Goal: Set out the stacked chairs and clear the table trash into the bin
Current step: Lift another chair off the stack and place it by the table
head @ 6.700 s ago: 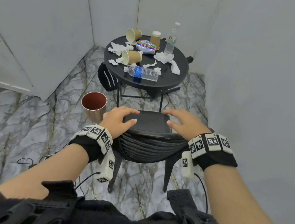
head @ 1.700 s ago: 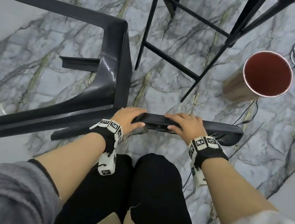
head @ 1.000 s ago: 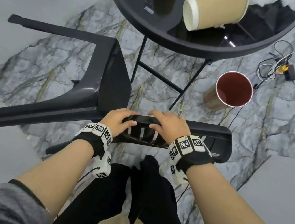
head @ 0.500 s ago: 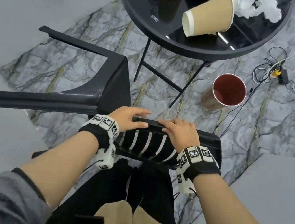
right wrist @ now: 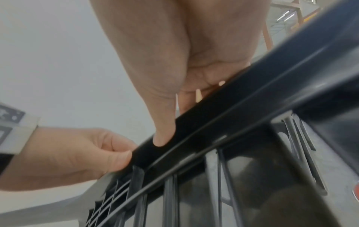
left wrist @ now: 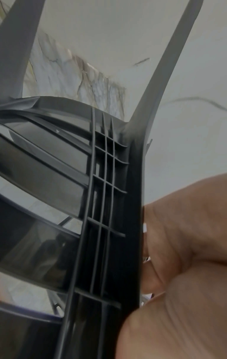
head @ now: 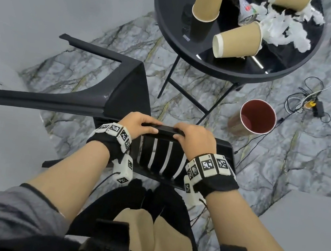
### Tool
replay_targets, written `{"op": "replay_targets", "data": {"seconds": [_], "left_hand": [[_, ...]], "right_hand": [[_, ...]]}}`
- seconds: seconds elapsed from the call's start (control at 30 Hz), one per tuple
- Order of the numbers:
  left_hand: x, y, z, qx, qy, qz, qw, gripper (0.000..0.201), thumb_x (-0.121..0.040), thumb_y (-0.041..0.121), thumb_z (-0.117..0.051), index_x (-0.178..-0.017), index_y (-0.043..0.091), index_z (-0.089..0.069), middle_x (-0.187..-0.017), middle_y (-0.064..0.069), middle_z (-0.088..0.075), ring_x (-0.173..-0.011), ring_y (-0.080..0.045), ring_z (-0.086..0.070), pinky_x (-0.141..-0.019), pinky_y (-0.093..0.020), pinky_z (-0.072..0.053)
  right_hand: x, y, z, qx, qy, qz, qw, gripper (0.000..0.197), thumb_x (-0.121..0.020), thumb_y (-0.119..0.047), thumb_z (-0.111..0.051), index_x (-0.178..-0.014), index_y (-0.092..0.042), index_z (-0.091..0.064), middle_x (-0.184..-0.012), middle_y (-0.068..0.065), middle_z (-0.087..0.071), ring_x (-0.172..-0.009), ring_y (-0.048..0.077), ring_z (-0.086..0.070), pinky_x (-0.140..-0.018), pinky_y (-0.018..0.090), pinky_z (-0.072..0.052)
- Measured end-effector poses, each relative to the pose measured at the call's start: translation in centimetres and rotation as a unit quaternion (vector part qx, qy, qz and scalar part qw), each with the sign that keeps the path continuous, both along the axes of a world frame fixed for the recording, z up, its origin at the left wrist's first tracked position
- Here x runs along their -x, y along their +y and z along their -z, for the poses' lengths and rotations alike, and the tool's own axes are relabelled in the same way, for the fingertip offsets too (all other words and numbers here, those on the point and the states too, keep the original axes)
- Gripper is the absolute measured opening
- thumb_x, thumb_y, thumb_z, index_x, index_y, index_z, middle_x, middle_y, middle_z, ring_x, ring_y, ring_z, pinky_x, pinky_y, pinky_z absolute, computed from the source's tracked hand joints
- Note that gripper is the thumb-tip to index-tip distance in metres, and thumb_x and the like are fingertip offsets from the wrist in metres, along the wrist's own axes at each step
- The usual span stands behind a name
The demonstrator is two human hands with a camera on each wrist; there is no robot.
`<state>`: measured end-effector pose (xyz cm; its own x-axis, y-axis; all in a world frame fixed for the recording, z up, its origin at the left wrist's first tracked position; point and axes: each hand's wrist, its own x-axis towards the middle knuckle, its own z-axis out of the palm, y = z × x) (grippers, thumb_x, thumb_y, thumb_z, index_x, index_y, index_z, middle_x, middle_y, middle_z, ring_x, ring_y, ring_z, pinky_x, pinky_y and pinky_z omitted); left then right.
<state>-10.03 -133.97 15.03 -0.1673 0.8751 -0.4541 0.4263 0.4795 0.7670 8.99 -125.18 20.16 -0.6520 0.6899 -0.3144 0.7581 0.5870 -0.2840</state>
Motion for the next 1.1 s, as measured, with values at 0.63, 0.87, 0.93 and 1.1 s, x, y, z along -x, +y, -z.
{"op": "replay_targets", "data": {"seconds": [0.63, 0.87, 0.93, 1.1], "left_hand": [[0.4, 0.6, -4.3, -0.049, 0.055, -0.050, 0.996, 0.029, -0.084, 0.033, -0.068, -0.111, 0.042, -0.062, -0.111, 0.014, -0.067, -0.106, -0.004, -0.060, -0.097, -0.022, -0.041], [1.1, 2.8, -9.9, -0.161, 0.044, -0.144, 0.976, 0.030, -0.082, 0.029, -0.070, -0.111, 0.037, -0.066, -0.107, 0.020, -0.066, -0.103, 0.006, -0.058, -0.091, -0.006, -0.039], [2.2, 2.7, -11.0, -0.190, 0.037, -0.190, 0.963, 0.027, -0.082, 0.024, -0.070, -0.105, 0.037, -0.068, -0.104, 0.020, -0.068, -0.102, 0.006, -0.060, -0.092, -0.007, -0.041], [4.3, 2.1, -12.8, -0.214, -0.028, -0.251, 0.944, 0.029, -0.082, 0.014, -0.070, -0.097, 0.039, -0.069, -0.095, 0.020, -0.072, -0.099, 0.001, -0.065, -0.090, -0.013, -0.046]], "right_hand": [[-3.3, 5.0, -3.9, -0.006, 0.176, 0.053, 0.983, 0.027, -0.091, -0.037, -0.055, -0.115, -0.028, -0.065, -0.100, -0.005, -0.057, -0.100, 0.016, -0.052, -0.075, 0.028, -0.045], [3.3, 7.4, -9.5, -0.037, 0.204, -0.036, 0.978, 0.029, -0.090, -0.040, -0.055, -0.113, -0.027, -0.066, -0.099, -0.002, -0.059, -0.098, 0.015, -0.053, -0.076, 0.030, -0.046], [5.0, 7.7, -11.4, -0.045, 0.218, -0.057, 0.973, 0.028, -0.090, -0.040, -0.056, -0.111, -0.026, -0.067, -0.099, -0.001, -0.060, -0.096, 0.016, -0.054, -0.077, 0.032, -0.048], [8.0, 7.7, -15.1, -0.038, 0.254, -0.083, 0.963, 0.022, -0.086, -0.039, -0.062, -0.101, -0.025, -0.071, -0.098, -0.002, -0.066, -0.094, 0.017, -0.059, -0.082, 0.037, -0.050]]}}
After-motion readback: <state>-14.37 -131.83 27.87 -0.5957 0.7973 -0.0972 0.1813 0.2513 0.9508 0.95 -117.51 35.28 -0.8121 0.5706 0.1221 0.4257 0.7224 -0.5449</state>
